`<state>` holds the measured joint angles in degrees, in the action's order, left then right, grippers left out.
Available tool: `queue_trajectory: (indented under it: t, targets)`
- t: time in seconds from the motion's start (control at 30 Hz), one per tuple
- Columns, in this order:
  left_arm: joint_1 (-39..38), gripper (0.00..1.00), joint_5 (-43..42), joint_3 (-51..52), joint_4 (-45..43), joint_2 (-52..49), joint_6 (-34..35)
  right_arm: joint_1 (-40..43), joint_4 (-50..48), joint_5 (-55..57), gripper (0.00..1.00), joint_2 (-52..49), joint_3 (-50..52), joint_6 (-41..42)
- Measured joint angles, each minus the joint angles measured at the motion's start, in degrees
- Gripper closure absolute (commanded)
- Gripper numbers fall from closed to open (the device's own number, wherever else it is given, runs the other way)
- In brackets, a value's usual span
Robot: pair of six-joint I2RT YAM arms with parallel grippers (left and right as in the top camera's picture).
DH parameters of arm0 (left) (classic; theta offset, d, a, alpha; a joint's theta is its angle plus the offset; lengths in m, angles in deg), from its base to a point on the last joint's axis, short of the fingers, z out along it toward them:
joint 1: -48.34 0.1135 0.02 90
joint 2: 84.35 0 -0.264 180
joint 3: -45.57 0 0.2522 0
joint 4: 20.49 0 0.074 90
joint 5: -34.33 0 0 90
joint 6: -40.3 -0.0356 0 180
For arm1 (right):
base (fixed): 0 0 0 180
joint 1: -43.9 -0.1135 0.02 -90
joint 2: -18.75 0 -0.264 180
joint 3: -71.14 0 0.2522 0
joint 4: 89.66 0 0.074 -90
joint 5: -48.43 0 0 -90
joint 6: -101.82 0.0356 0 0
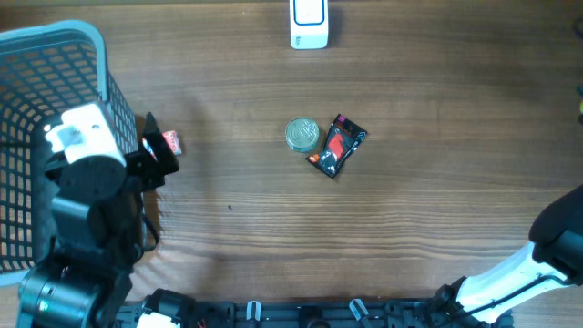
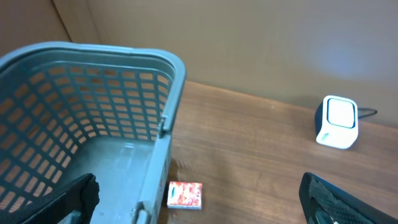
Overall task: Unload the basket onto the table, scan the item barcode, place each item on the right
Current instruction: 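Carry the yellow jar away to the right off the table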
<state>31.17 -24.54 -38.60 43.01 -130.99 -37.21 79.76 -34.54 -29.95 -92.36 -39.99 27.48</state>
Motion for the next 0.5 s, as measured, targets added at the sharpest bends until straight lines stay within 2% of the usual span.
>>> queue_trajectory:
  t: [0.23, 0.5]
  targets:
    - [-0.02, 0.0, -1.7, 0.0, -0.7, -3.78, 0.92, 2.21, 2.19, -1.51, 0.45, -5.95, 0.15, 0.17]
    - [-1.57, 0.0, -2.14, 0.0, -0.9, -4.92, 1.2, 2.58, 0.31, -1.81, 0.44, -11.61, 0.48, 0.17]
